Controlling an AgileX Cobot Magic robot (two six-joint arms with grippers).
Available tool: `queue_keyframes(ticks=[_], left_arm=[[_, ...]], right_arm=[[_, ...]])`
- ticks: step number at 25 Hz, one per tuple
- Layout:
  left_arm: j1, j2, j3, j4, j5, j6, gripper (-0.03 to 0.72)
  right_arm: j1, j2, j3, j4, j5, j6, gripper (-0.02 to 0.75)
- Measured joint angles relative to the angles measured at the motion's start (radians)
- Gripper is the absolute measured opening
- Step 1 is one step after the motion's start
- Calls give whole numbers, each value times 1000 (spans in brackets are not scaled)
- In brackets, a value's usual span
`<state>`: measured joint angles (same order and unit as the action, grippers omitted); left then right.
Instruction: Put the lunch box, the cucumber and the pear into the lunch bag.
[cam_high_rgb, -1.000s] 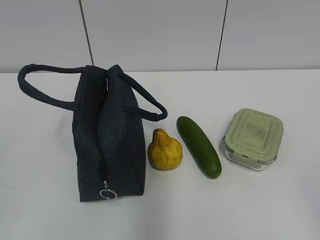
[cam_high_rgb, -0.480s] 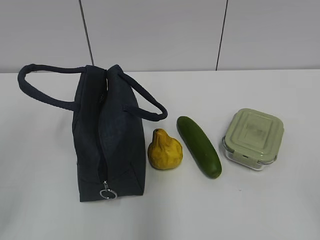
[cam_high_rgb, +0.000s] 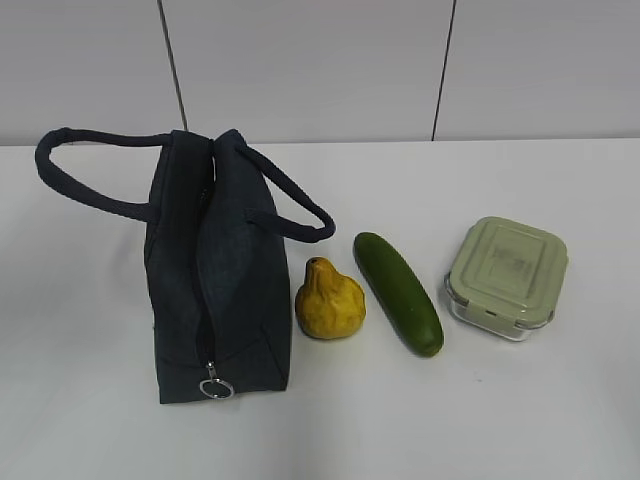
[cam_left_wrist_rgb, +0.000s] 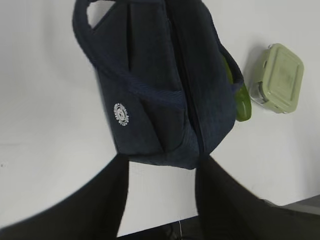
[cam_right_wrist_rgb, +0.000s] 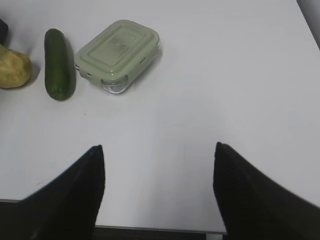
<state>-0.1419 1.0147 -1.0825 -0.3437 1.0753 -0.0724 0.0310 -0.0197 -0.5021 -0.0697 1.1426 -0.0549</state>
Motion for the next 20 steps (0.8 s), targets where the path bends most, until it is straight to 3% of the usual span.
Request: queue_keyframes(ticks=[5, 10, 15, 20], left_arm=[[-89, 200, -112, -11, -9, 0, 399], [-164, 393, -267, -11, -14, -3, 420], [-175, 561, -403, 7, -16, -40, 421], [-175, 681, -477, 99, 31, -94, 421]], right_arm=[[0, 0, 0, 0, 0, 0, 503], [0, 0, 0, 0, 0, 0, 503], [0, 0, 0, 0, 0, 0, 503], [0, 0, 0, 0, 0, 0, 503]])
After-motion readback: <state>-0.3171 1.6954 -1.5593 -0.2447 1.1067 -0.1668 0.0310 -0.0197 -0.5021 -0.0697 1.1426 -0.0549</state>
